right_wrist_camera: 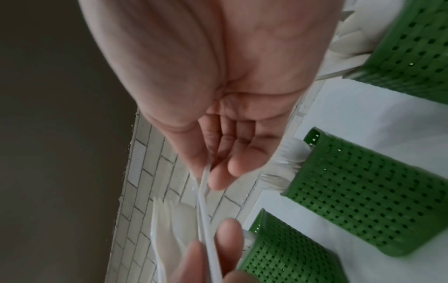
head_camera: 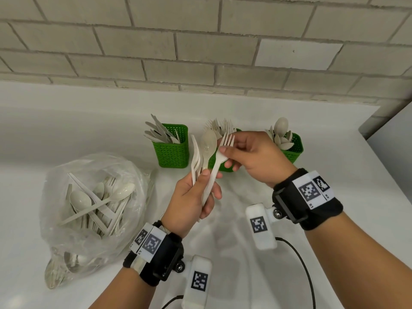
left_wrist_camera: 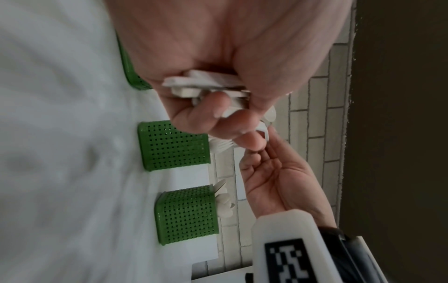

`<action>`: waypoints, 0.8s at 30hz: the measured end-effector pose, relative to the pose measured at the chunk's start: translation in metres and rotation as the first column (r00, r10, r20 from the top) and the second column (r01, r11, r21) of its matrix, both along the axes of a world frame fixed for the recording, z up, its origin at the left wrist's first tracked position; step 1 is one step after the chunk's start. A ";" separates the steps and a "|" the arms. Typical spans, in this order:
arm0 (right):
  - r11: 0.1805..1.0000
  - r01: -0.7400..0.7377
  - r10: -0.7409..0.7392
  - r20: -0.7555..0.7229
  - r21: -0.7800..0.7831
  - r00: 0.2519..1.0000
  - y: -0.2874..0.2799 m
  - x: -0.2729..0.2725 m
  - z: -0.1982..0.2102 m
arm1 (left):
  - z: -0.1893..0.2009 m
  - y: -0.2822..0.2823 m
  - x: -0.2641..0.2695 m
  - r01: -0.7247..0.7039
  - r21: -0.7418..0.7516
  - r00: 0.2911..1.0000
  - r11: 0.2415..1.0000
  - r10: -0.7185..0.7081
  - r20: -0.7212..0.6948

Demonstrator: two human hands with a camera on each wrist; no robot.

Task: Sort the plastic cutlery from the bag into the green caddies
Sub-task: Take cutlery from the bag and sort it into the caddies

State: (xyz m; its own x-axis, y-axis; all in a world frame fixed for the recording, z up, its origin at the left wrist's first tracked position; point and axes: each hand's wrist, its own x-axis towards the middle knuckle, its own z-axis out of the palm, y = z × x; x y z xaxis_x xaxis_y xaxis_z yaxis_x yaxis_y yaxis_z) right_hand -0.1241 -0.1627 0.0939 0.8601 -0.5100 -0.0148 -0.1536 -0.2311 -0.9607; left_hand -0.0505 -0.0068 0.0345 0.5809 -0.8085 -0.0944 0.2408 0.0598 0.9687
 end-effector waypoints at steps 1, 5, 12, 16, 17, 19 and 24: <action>1.000 0.014 -0.014 0.005 0.001 1.000 0.000 -0.001 -0.001 | 0.000 0.000 0.000 -0.002 0.006 1.000 1.000 0.002 0.003; 0.995 0.097 -0.097 0.044 0.009 0.994 -0.001 -0.004 -0.001 | 0.002 0.001 -0.001 -0.013 0.020 1.000 1.000 0.013 0.006; 0.995 0.090 -0.095 0.141 0.040 0.985 -0.001 -0.008 0.020 | -0.013 -0.001 0.004 -0.187 0.106 0.943 0.977 0.148 0.297; 0.994 -0.053 0.039 0.140 0.097 0.989 0.019 -0.003 0.018 | -0.014 -0.001 0.002 -0.194 0.090 0.829 0.977 0.114 0.548; 0.996 -0.037 0.023 0.155 0.084 0.988 0.024 0.000 0.015 | -0.013 -0.001 0.002 -0.189 0.097 0.809 0.977 0.099 0.580; 0.999 0.009 -0.016 0.185 0.041 0.983 0.030 0.005 0.009 | -0.013 -0.001 0.001 -0.192 0.110 0.774 0.975 0.081 0.628; 0.988 0.133 -0.116 0.183 -0.083 0.976 0.026 0.007 0.000 | -0.010 -0.001 -0.001 -0.200 0.108 0.797 0.974 0.098 0.596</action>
